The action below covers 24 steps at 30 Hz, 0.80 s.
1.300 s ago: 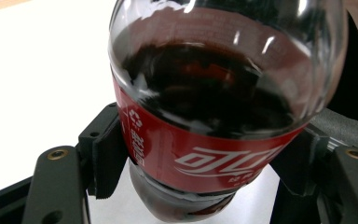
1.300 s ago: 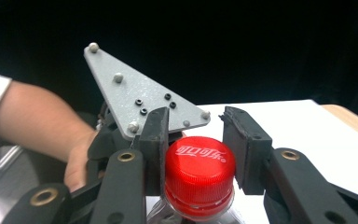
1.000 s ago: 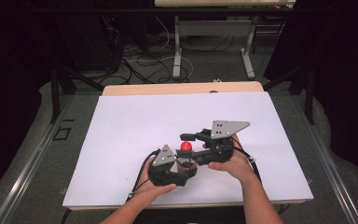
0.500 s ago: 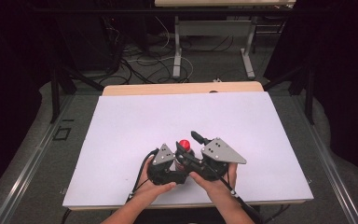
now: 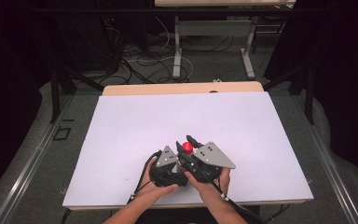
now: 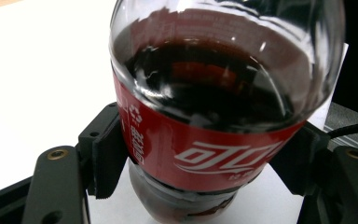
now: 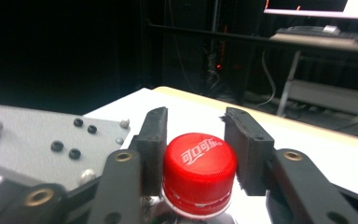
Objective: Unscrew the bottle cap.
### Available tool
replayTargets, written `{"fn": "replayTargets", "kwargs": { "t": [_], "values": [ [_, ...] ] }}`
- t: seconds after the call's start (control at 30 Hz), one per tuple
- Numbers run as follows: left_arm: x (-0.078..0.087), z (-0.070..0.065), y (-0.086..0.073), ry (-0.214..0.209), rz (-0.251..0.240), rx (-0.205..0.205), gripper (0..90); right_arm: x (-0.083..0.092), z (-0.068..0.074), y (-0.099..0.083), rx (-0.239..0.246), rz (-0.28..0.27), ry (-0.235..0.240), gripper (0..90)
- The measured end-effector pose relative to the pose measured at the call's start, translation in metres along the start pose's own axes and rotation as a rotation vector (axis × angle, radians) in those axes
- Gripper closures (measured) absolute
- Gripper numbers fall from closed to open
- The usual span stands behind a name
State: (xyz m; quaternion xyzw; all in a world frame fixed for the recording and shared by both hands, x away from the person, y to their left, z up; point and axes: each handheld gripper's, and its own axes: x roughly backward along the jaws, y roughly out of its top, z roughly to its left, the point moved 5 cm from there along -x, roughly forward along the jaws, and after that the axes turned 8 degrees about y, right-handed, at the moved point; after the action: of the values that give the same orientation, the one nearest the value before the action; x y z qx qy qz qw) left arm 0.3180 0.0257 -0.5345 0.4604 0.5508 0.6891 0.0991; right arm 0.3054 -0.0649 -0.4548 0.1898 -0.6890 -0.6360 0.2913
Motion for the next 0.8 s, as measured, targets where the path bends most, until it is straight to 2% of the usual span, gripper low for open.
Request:
{"fn": "replayTargets", "kwargs": {
  "t": [0.1,0.2,0.3,0.33,0.43,0.53,0.6,0.63,0.7,0.77,0.8],
  "values": [
    [0.0,0.0,0.0,-0.011,-0.001,-0.005,29.4,0.0,-0.002,0.0,0.015,0.0,0.058,60.8],
    [0.0,0.0,0.0,-0.012,-0.007,-0.004,29.4,0.0,-0.012,0.002,-0.011,0.025,0.181,61.1],
    [0.001,0.001,0.001,-0.019,-0.013,-0.007,29.4,-0.002,-0.025,0.005,-0.017,0.046,0.387,61.1],
    [0.001,0.001,0.001,-0.023,-0.013,-0.009,29.4,-0.003,-0.028,0.005,0.014,0.048,0.478,61.1],
    [0.002,0.001,0.002,-0.039,-0.012,-0.011,29.4,-0.008,-0.041,0.006,0.02,0.048,0.676,61.2],
    [0.001,0.001,0.001,-0.049,-0.009,-0.011,29.4,-0.014,-0.05,0.006,0.027,0.059,0.836,61.1],
    [0.0,0.002,0.001,-0.045,-0.015,-0.004,29.4,-0.017,-0.053,0.006,0.027,0.058,0.88,60.9],
    [0.001,0.002,0.001,-0.05,-0.01,0.003,29.4,-0.017,-0.054,0.006,0.03,0.058,0.883,60.8],
    [0.002,0.004,0.002,-0.032,-0.021,-0.008,29.4,-0.017,-0.053,0.006,0.016,0.065,0.852,55.9],
    [0.004,0.005,0.002,-0.033,-0.011,0.0,29.3,-0.015,-0.05,0.008,-0.024,0.054,0.823,47.9],
    [0.004,0.005,0.002,-0.025,-0.021,0.002,29.4,-0.013,-0.049,0.009,-0.052,0.055,0.801,47.0]
  ]
}}
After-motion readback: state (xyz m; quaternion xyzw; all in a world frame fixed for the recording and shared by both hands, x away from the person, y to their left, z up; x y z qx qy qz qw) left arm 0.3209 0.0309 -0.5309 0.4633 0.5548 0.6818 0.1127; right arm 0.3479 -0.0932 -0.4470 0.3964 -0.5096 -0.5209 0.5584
